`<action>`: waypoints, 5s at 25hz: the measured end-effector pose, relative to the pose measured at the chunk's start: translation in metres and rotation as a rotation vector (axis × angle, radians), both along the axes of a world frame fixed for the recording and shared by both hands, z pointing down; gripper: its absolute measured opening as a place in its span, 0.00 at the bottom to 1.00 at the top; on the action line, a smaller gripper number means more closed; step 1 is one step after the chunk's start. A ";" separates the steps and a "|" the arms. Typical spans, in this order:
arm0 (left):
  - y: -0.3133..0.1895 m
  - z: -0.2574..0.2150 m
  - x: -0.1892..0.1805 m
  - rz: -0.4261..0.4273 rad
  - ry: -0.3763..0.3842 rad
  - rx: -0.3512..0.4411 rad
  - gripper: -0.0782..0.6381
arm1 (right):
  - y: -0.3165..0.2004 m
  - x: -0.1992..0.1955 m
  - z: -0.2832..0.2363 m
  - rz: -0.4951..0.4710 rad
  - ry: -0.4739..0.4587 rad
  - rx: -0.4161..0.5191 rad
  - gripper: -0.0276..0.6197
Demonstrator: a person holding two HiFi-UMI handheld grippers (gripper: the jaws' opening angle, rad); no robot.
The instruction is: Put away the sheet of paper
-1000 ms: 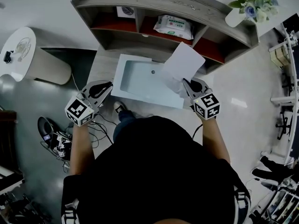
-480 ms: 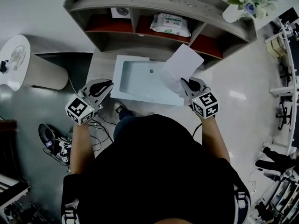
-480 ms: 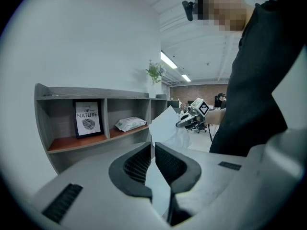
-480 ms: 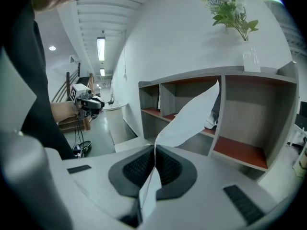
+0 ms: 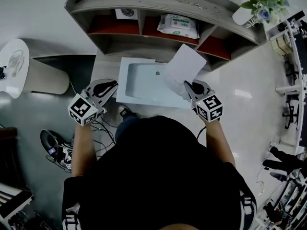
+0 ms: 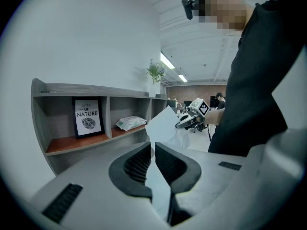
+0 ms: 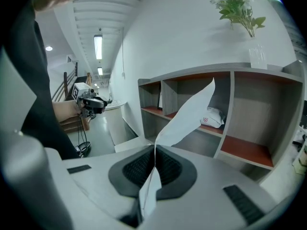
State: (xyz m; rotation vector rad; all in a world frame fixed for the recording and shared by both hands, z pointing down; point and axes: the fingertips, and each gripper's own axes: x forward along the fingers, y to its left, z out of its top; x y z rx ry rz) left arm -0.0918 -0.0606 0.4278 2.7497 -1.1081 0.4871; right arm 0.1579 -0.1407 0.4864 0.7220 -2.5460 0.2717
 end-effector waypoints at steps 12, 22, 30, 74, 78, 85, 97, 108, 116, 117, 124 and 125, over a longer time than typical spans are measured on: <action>-0.012 0.001 -0.031 0.015 0.003 -0.017 0.14 | 0.014 -0.044 0.024 -0.037 0.001 -0.066 0.06; -0.014 0.008 -0.050 0.019 -0.011 -0.043 0.14 | 0.027 -0.085 0.044 -0.116 -0.018 -0.116 0.06; -0.004 0.016 -0.071 -0.017 -0.020 -0.068 0.14 | 0.030 -0.112 0.064 -0.171 -0.041 -0.153 0.06; 0.033 0.033 -0.119 -0.110 -0.091 -0.124 0.14 | -0.003 -0.114 0.230 -0.091 0.034 -0.414 0.06; 0.031 0.035 -0.119 -0.107 -0.090 -0.130 0.14 | -0.006 -0.113 0.240 -0.077 0.034 -0.433 0.06; 0.029 0.039 -0.122 -0.117 -0.083 -0.139 0.14 | -0.011 -0.104 0.263 -0.049 0.058 -0.467 0.06; 0.022 0.045 -0.123 -0.116 -0.089 -0.154 0.14 | -0.010 -0.089 0.300 -0.009 0.099 -0.562 0.06; 0.020 0.051 -0.126 -0.121 -0.098 -0.168 0.14 | -0.026 -0.082 0.317 0.056 0.085 -0.613 0.06; 0.020 0.054 -0.132 -0.136 -0.093 -0.179 0.14 | -0.035 -0.084 0.321 0.080 0.090 -0.633 0.06; 0.019 0.055 -0.133 -0.139 -0.092 -0.180 0.14 | -0.035 -0.084 0.322 0.082 0.091 -0.637 0.06; 0.014 0.059 -0.135 -0.144 -0.079 -0.186 0.14 | -0.043 -0.084 0.331 0.114 0.053 -0.680 0.06; 0.014 0.059 -0.136 -0.146 -0.077 -0.187 0.14 | -0.044 -0.084 0.332 0.119 0.048 -0.684 0.06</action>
